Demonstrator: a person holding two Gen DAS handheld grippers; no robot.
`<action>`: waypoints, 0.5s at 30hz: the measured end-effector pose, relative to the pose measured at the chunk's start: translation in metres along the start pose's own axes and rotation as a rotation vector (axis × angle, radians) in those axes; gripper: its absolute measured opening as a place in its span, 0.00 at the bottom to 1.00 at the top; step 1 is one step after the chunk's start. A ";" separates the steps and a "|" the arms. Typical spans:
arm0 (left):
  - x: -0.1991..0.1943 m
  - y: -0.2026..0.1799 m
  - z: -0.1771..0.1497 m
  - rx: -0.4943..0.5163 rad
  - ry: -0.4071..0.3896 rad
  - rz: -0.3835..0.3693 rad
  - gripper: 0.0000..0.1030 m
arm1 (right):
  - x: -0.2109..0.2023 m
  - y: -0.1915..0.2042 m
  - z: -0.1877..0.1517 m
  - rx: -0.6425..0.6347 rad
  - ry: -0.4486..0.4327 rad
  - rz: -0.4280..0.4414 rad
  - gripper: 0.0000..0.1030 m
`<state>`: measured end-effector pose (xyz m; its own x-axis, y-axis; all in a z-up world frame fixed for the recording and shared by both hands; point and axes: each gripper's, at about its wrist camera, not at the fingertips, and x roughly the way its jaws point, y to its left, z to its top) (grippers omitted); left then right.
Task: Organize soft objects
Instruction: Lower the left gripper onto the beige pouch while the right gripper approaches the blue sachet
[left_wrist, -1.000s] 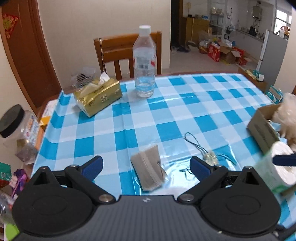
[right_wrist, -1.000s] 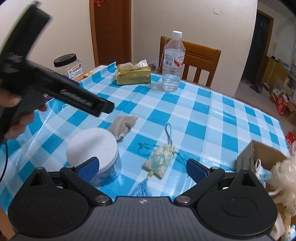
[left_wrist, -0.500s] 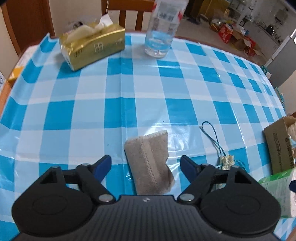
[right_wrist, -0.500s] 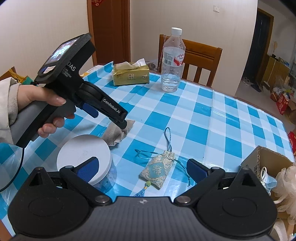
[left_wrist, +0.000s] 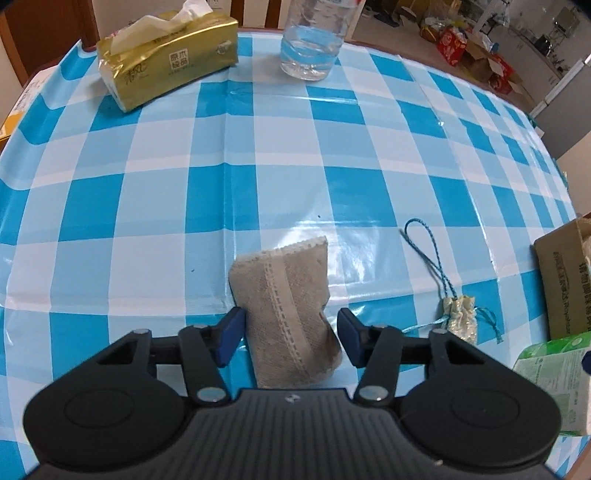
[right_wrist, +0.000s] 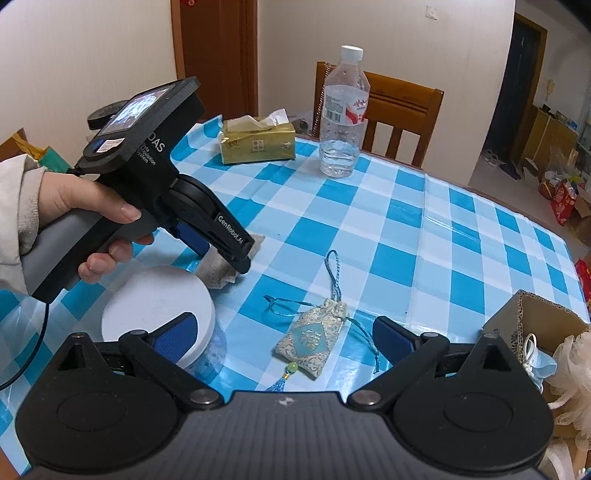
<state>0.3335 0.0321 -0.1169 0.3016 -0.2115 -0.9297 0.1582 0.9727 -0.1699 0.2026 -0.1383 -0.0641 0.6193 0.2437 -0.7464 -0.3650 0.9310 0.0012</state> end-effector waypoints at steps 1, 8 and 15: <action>0.001 -0.001 0.000 0.003 0.001 0.002 0.50 | 0.001 0.000 0.001 0.003 0.002 -0.004 1.00; 0.005 -0.001 0.001 0.015 0.000 0.010 0.47 | 0.019 -0.004 0.009 0.020 0.022 -0.049 0.90; 0.006 -0.001 0.002 0.016 -0.002 0.009 0.47 | 0.055 -0.009 0.011 0.099 0.117 -0.071 0.74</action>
<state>0.3374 0.0293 -0.1218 0.3052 -0.2034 -0.9303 0.1710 0.9728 -0.1566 0.2478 -0.1297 -0.0975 0.5535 0.1486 -0.8195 -0.2491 0.9685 0.0073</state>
